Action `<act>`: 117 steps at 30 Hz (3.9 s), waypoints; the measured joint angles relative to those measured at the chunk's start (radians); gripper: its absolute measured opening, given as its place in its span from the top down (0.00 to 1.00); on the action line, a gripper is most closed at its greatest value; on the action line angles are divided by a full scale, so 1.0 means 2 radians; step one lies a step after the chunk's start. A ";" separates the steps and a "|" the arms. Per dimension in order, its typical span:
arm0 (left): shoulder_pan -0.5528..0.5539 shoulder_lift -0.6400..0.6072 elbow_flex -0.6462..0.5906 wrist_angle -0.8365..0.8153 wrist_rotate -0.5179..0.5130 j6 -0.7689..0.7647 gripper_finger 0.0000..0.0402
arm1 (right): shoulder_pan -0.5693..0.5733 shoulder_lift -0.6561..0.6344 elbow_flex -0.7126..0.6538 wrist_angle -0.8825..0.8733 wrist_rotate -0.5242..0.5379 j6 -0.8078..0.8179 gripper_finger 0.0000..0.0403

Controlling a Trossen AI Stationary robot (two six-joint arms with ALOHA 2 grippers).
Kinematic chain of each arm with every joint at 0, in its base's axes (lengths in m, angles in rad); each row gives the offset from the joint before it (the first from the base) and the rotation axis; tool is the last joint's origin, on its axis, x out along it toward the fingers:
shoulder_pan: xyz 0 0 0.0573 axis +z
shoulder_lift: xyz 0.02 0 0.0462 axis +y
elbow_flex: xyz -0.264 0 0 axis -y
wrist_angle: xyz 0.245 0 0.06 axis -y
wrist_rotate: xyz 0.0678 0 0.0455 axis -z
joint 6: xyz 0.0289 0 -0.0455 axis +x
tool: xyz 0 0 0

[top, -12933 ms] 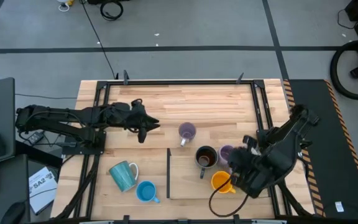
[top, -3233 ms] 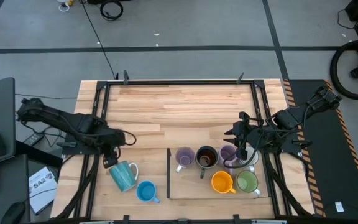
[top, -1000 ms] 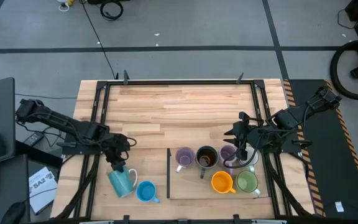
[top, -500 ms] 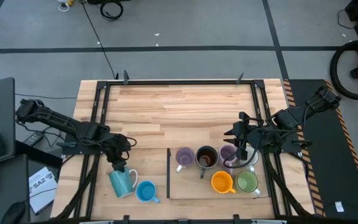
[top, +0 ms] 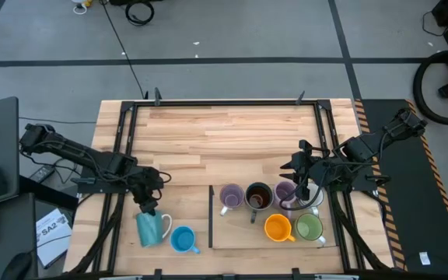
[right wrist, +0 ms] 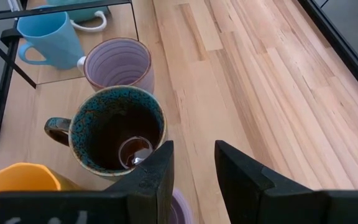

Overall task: Place coffee mugs
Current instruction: Put the light green mug on the shelf aligned with the blue mug

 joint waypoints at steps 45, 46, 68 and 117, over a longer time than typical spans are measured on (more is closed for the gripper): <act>0.001 0.000 0.046 0.053 -0.086 0.039 0.96 | 0.000 0.000 0.000 0.000 0.001 -0.009 0.70; 0.001 0.000 0.052 0.045 -0.096 0.043 0.96 | 0.000 0.000 0.000 0.000 0.001 -0.012 0.70; -0.003 0.003 0.081 0.004 -0.246 0.105 0.96 | 0.000 0.000 0.000 0.000 0.001 -0.012 0.70; -0.011 0.003 0.079 -0.097 -0.213 0.101 0.49 | 0.000 0.000 0.000 0.001 0.001 -0.013 0.70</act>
